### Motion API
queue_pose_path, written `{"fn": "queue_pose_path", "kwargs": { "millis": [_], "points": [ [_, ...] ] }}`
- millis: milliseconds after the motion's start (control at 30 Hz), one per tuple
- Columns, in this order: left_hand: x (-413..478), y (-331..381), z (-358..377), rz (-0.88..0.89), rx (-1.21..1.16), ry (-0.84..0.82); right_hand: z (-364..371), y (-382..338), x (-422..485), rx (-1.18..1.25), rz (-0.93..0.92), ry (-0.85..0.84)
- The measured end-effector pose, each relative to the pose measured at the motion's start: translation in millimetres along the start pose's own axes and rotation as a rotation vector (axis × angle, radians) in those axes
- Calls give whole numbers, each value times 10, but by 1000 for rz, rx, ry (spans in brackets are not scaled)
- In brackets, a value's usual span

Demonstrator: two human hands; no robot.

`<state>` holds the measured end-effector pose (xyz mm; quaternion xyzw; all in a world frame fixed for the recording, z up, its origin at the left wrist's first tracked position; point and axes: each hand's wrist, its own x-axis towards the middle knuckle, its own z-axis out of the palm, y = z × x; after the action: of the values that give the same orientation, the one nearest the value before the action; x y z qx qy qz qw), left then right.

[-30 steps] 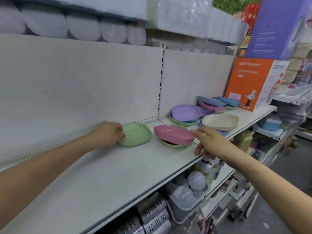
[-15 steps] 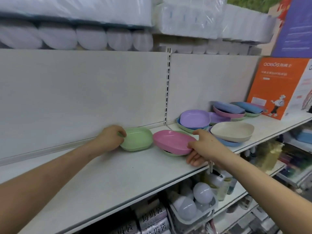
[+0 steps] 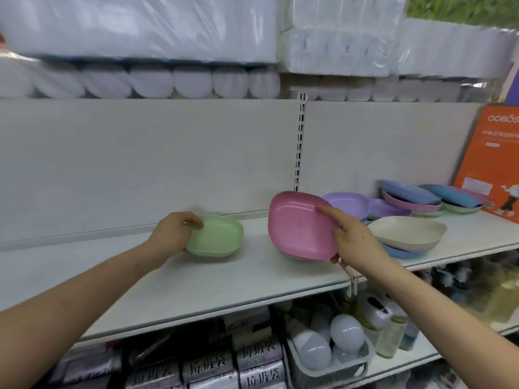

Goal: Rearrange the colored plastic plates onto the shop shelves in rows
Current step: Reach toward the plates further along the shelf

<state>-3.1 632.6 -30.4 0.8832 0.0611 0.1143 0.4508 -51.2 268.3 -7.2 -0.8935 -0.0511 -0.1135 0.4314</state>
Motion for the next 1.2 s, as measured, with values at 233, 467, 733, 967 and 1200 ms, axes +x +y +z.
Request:
{"fn": "queue_pose_path", "kwargs": {
  "millis": [233, 467, 733, 967, 1200],
  "points": [
    [-605, -335, -587, -81, -117, 116, 499, -205, 70, 59, -197, -44],
    [-1195, -861, -1476, -128, -149, 164, 1252, -890, -75, 195, -214, -275],
    [-2015, -1484, -2659, -222, -19, 322, 2284, -1932, -430, 243, -346, -489],
    [-2826, -2128, -4013, -254, 91, 408, 3399, -3033, -1072, 312, -416, -604],
    [-3572, -2811, -5362, -297, 146, 445, 4366, -4092, -1771, 372, -491, -629]
  ]
}}
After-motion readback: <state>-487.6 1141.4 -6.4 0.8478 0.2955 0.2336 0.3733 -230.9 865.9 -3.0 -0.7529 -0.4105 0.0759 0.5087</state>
